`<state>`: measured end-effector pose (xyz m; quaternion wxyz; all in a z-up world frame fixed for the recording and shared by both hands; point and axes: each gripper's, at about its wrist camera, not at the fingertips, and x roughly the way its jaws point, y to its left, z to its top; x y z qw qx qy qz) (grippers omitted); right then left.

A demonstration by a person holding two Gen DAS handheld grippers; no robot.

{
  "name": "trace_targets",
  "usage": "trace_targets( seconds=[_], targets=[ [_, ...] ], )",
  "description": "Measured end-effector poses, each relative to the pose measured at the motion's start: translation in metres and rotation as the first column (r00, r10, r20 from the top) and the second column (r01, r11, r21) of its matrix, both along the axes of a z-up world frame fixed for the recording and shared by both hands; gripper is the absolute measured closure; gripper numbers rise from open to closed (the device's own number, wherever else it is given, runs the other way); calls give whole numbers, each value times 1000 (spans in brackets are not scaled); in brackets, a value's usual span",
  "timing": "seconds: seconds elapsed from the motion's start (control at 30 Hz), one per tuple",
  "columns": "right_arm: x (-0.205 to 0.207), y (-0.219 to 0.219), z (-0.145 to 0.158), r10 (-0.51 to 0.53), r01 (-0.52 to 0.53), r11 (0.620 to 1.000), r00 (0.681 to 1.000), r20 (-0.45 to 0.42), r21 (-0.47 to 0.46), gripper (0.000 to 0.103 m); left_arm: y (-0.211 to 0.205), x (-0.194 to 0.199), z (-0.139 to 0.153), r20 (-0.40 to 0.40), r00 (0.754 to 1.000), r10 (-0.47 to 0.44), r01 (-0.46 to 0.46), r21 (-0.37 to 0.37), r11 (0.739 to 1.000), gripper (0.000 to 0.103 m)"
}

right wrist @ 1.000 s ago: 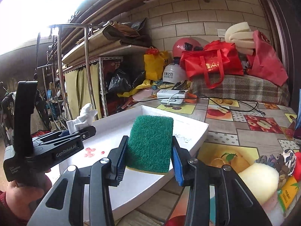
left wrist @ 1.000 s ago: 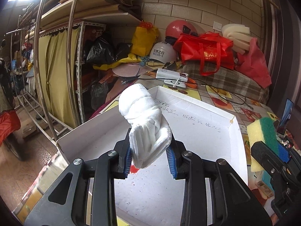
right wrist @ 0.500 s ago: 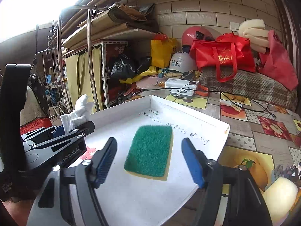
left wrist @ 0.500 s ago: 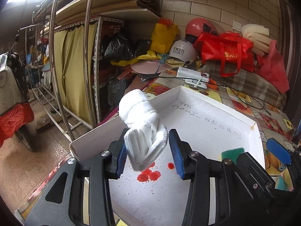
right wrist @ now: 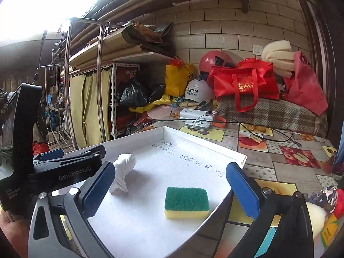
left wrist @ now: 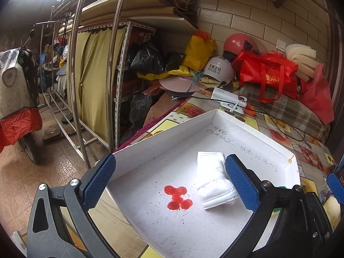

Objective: Organize soft objects
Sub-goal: 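Move both tools back toward the soft items on the table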

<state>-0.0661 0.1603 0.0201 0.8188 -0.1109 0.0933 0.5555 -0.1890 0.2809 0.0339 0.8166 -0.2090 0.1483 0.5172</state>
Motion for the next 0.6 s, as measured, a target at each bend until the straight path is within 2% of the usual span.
trace_targets(
  seconds=[0.27, 0.47, 0.6],
  targets=[
    [-3, -22, 0, 13, -13, 1000, 1000, 5, 18, 0, -31, 12, 8, -61, 998, -23, 32, 162, 986, 0],
    [7, -60, -1, 24, -24, 1000, 999, -21, 20, 0, -58, 22, 6, -99, 987, -127, 142, 163, 976, 0],
    [19, -94, -2, 16, -16, 1000, 1000, -19, 1, 0, -85, 35, 6, -130, 962, -238, 258, 161, 953, 0]
  ],
)
